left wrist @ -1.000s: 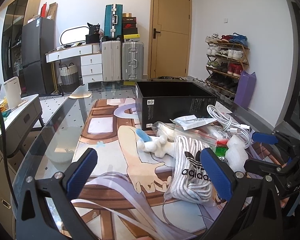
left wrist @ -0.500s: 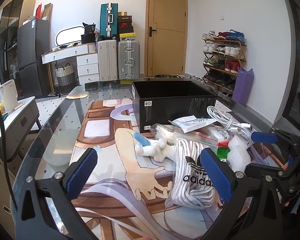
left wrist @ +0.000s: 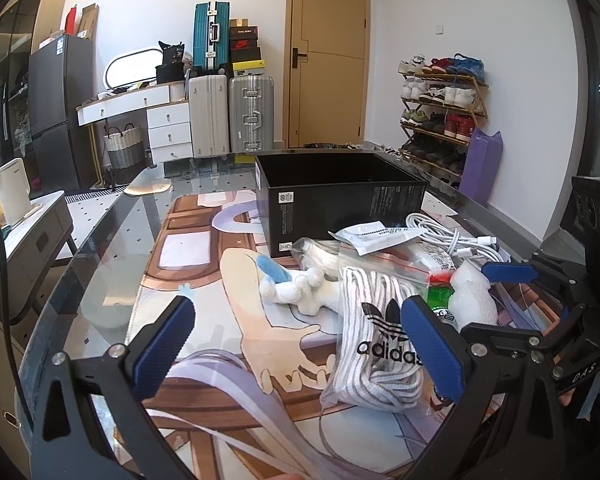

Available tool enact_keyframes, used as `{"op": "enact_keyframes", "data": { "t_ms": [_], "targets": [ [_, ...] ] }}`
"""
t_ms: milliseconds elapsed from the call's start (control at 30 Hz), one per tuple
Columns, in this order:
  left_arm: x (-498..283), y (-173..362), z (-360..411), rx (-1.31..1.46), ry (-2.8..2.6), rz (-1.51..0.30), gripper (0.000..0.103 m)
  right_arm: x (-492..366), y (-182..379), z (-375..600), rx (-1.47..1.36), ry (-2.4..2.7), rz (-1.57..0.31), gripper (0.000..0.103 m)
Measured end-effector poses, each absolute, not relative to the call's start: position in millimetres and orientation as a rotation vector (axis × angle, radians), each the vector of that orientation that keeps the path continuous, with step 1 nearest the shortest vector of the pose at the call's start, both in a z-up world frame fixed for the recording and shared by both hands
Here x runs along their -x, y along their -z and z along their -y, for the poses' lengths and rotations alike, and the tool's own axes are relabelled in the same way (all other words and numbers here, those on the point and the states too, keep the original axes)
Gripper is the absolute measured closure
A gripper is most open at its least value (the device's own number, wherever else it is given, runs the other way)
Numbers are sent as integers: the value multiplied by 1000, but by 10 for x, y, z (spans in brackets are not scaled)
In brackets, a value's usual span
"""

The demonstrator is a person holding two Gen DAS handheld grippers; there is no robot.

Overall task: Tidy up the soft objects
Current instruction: 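Reach the left gripper to the clear adidas lace bag and close on it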

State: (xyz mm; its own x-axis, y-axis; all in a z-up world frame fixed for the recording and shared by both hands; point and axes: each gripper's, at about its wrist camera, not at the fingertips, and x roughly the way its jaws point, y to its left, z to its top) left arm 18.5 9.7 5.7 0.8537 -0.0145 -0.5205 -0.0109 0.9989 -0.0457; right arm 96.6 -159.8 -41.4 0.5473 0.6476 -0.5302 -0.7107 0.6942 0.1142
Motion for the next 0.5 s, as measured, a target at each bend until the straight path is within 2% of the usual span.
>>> {"op": "enact_keyframes", "data": {
  "t_ms": [67, 500],
  "targets": [
    [-177, -48, -84, 44, 7, -552, 0, -959, 420, 1597, 125, -810, -578, 10],
    [-175, -14, 45, 19, 51, -580, 0, -785, 348, 1732, 107, -834, -495, 11]
  ]
}}
